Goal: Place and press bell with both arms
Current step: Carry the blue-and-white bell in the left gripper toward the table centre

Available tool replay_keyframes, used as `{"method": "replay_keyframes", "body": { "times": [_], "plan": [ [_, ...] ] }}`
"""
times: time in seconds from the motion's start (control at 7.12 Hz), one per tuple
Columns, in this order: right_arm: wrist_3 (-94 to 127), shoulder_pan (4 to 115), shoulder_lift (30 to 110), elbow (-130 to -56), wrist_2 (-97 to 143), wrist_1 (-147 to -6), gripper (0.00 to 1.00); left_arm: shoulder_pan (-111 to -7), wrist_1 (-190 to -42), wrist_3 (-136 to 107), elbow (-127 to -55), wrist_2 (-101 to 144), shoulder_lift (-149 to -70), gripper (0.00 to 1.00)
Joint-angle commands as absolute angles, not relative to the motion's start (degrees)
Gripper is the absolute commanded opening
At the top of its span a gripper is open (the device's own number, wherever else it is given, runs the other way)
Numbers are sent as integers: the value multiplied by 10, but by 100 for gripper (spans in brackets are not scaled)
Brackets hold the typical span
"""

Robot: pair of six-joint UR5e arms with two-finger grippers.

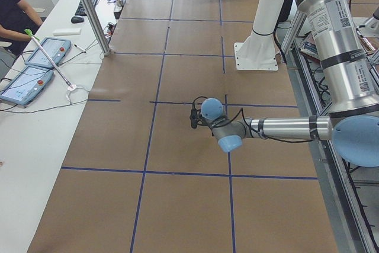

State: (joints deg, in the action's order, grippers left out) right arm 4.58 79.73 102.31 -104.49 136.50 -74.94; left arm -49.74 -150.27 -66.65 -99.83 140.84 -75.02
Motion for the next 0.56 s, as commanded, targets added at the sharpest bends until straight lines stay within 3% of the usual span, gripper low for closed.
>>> {"method": "replay_keyframes", "body": {
  "times": [0.0,0.42],
  "plan": [
    [47,787,1019,-1029,1361,-749,100,-475,-1401,-744,-1004,1407,-899,0],
    [47,784,1014,-1022,1361,-750,100,-454,-1159,-744,-964,1363,-1128,0]
  ]
}}
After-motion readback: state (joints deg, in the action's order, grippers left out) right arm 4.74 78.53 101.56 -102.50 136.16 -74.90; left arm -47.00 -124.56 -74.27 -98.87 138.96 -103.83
